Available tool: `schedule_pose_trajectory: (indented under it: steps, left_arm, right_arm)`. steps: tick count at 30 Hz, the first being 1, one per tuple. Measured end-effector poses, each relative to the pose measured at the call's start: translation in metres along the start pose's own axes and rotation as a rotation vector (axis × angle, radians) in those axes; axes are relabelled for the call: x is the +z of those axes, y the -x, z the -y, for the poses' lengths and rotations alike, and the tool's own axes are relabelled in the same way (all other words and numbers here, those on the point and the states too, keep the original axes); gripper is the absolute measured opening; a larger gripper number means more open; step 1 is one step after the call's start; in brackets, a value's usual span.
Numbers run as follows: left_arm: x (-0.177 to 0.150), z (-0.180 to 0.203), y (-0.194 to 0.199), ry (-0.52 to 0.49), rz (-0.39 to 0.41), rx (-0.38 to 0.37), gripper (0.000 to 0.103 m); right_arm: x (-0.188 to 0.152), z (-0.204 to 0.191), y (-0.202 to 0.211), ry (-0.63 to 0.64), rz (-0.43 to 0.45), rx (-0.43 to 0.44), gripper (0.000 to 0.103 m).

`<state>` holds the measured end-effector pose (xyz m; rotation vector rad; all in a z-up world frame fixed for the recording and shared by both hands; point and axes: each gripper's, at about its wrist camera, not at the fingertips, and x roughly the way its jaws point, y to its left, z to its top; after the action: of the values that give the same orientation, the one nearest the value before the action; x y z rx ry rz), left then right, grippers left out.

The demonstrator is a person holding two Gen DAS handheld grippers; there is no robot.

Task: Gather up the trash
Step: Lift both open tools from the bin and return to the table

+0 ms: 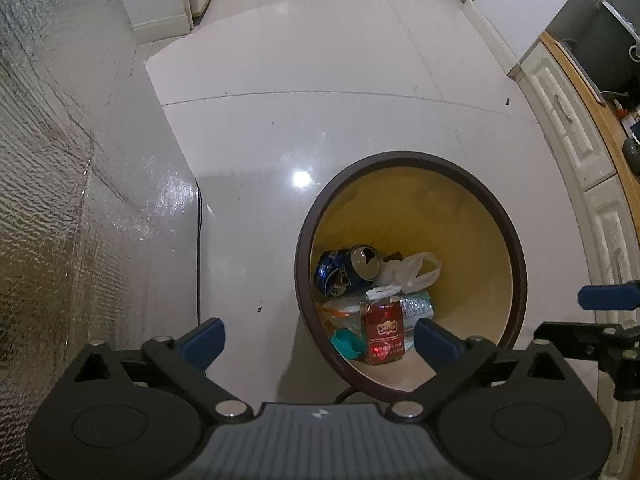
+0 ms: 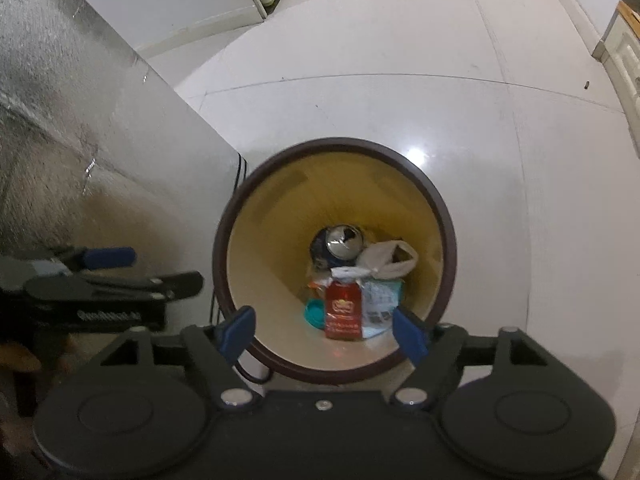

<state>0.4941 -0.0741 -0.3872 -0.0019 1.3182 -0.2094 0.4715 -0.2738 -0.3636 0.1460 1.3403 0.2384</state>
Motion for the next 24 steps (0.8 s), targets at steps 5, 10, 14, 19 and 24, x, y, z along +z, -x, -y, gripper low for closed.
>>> schedule_pose_trajectory:
  steps: [5,10,14,19,24]
  left_arm:
    - [-0.004,0.0,0.009,0.006,0.005,0.002,0.103]
    - [-0.007,0.001,0.022,0.002,0.013,0.021,0.103]
    - [-0.01,0.001,0.037,-0.001,0.029,0.023,0.103]
    - [-0.015,0.003,0.063,0.002,0.069,0.035,0.103]
    - [-0.022,0.008,0.091,0.001,0.108,0.04,0.103]
  right_arm:
    - [-0.007,0.006,0.009,-0.012,0.027,-0.009,0.098]
    - [-0.014,0.01,0.018,-0.034,0.069,-0.018,0.103]
    - [-0.019,0.01,0.023,-0.031,0.087,-0.044,0.103]
    - [-0.025,0.018,0.036,-0.046,0.109,-0.06,0.103]
    - [-0.034,0.025,0.055,-0.067,0.132,-0.066,0.103]
